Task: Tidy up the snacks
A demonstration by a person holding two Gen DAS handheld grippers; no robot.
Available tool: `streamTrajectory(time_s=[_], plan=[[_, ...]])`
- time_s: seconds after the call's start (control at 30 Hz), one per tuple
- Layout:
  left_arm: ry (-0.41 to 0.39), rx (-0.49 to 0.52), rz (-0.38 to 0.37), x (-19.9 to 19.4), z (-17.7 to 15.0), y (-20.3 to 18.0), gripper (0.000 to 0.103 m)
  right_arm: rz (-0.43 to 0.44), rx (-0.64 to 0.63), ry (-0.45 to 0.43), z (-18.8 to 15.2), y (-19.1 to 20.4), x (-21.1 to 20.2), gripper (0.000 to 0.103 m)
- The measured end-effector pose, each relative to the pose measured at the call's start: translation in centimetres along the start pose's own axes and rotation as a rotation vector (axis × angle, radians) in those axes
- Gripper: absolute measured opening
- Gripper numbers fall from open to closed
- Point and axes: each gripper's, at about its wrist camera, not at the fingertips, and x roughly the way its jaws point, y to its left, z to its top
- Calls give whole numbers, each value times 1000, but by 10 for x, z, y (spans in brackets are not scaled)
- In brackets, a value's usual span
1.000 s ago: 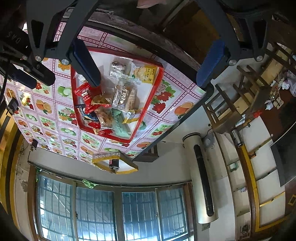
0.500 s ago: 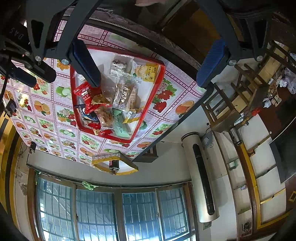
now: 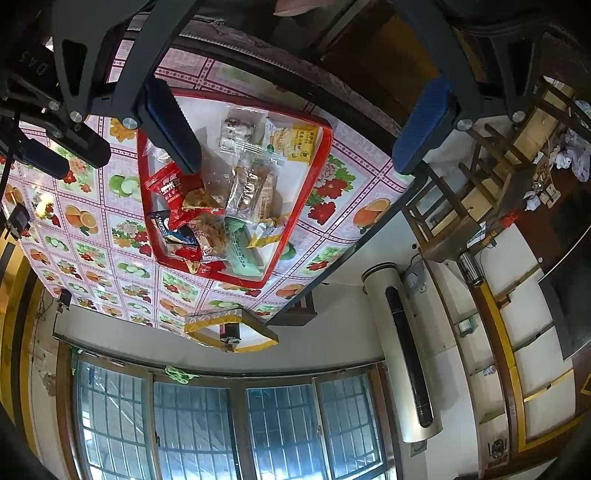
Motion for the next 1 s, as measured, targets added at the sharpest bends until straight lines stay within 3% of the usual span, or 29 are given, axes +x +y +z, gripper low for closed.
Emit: streamTrajectory(time_s=[1.0], plan=[[154, 18, 4, 73, 2, -7, 103, -4, 11, 65, 13, -16, 51, 69]])
